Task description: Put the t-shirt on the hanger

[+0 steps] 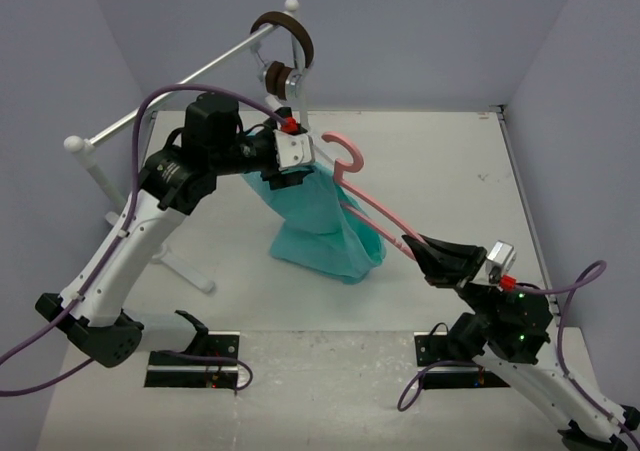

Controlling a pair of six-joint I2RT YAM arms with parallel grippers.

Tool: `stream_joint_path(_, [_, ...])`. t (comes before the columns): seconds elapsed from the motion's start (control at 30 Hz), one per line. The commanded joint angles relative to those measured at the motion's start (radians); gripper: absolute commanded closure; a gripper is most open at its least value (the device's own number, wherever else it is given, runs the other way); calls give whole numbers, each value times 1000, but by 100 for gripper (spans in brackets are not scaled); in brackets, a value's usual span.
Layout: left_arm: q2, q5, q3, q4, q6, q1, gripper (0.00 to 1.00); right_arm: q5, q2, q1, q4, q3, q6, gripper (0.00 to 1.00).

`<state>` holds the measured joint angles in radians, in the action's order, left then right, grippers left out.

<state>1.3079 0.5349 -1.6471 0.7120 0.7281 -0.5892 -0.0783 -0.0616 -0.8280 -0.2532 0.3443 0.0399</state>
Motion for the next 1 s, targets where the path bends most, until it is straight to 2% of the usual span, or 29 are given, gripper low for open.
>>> stream_joint_path(0.0, [-26,43,9,-3,-5,5,35,-51,11,-1,-48,60,-14,100])
stream_joint_path(0.07, [-18,61,4,11,4,5,54,-53,8,0,-48,64,-15,100])
stream_joint_path(0.17, [-15,73,8,23,7,5,96,-45,12,0,-49,71,-21,100])
stream_joint_path(0.37, [-34,134,45,33,37,5,100,-41,20,0,-48,77,-32,100])
stream_joint_path(0.47, [-46,156,55,32,23,5,100,-14,-10,-2,-28,91,-31,96])
stream_joint_path(0.5, [-48,151,61,26,16,5,100,-5,-24,-1,-21,93,-31,90])
stream_joint_path(0.53, [-52,142,72,10,5,5,100,5,-39,0,-3,101,-32,78])
stream_joint_path(0.63, [-86,109,122,-45,-34,6,100,52,-103,0,44,127,-27,69])
stream_joint_path(0.67, [-104,96,151,-79,-45,5,100,72,-133,0,62,137,-19,58])
stream_joint_path(0.77, [-159,41,220,-164,-85,5,100,221,-208,-1,130,179,22,37])
stream_joint_path(0.87, [-208,-50,295,-227,-122,5,100,324,-240,0,207,219,68,7])
stream_joint_path(0.9, [-214,-82,309,-241,-128,5,100,356,-244,-1,233,231,85,1])
stream_joint_path(0.97, [-204,-141,318,-246,-143,6,100,409,-231,0,287,254,129,1])
